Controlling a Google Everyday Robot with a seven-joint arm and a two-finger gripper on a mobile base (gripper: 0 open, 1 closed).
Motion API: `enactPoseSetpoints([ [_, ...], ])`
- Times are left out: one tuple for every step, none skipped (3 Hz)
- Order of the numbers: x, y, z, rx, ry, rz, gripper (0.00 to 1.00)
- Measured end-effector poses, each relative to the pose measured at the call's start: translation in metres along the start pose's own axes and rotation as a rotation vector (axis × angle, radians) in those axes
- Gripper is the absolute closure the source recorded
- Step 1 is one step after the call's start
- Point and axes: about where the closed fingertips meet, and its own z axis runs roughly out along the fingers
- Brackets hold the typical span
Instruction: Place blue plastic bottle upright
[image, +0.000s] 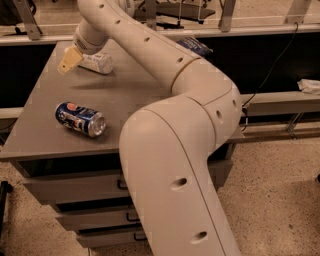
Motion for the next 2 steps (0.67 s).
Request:
enactPoseSetpoints([
  [-0.014, -0.001, 0.003, -0.028, -0.017, -0.013, 0.0],
  [-0.024, -0.003, 0.006, -0.04, -0.022, -0.023, 0.0],
])
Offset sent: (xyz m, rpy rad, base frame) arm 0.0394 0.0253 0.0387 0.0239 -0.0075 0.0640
